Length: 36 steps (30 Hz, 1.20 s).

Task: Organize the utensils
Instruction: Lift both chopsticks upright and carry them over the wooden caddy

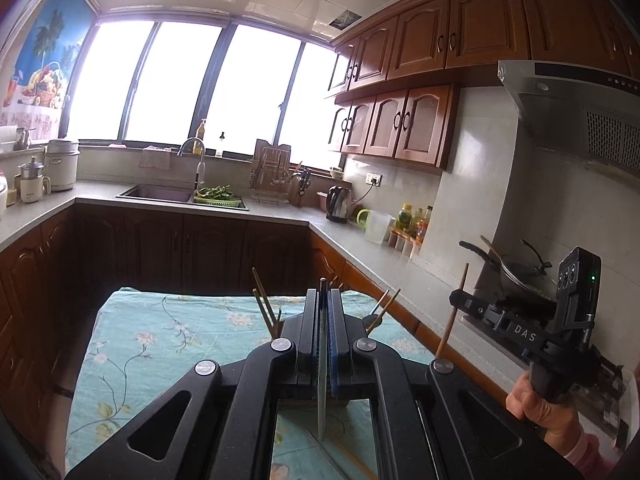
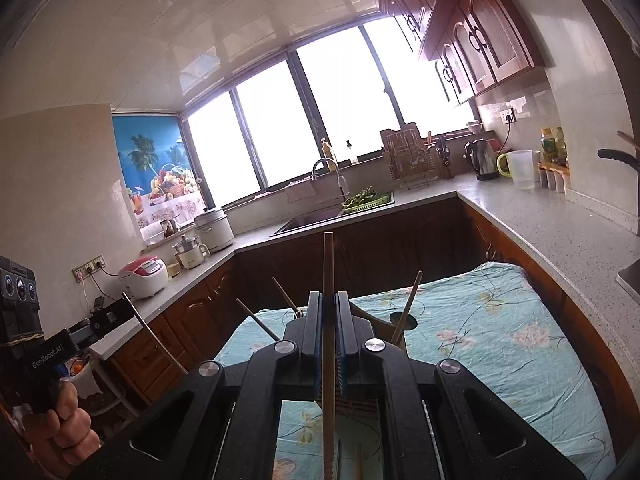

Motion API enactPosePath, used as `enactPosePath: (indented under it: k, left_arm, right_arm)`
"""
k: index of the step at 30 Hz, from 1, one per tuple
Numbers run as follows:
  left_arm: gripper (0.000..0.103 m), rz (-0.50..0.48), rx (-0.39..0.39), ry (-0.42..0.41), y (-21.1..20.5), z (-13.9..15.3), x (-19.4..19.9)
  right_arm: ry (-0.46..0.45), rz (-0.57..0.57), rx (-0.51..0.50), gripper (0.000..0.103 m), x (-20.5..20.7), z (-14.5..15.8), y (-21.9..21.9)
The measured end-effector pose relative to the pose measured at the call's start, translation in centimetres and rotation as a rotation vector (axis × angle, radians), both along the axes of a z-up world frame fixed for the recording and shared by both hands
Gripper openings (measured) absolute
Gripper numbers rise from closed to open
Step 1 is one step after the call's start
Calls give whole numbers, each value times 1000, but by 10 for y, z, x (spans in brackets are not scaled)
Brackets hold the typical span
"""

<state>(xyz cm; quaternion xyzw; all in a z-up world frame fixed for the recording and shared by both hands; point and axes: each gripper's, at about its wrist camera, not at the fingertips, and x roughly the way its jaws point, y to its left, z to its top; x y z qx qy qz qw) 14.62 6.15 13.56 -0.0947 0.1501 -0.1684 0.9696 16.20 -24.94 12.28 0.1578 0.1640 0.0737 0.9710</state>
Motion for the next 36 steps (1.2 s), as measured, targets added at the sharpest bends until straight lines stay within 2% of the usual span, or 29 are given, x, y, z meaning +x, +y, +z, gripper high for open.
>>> enactPosePath:
  k: [8,15,22,28,36]
  left_arm:
    - [1,18,-1,-58,-4,7,42]
    - [1,39,-1,-65,-13,-1,90]
    - [1,76,-20,-22,-23,-33,134]
    - [1,93,-21,21,-36,-55,157]
    - [1,89,-2,81,-48,-69,176]
  right_arm:
    - [-58,-42,-15,6,40,19,-4]
    - [-110,-100,-23,6,78,23,-12]
    - [-95,-133,-50,6,107,-9,-10]
    - [-83,-148,-81,6,108,-40,-4]
    - [-73,-148,-92,6,102,-64,0]
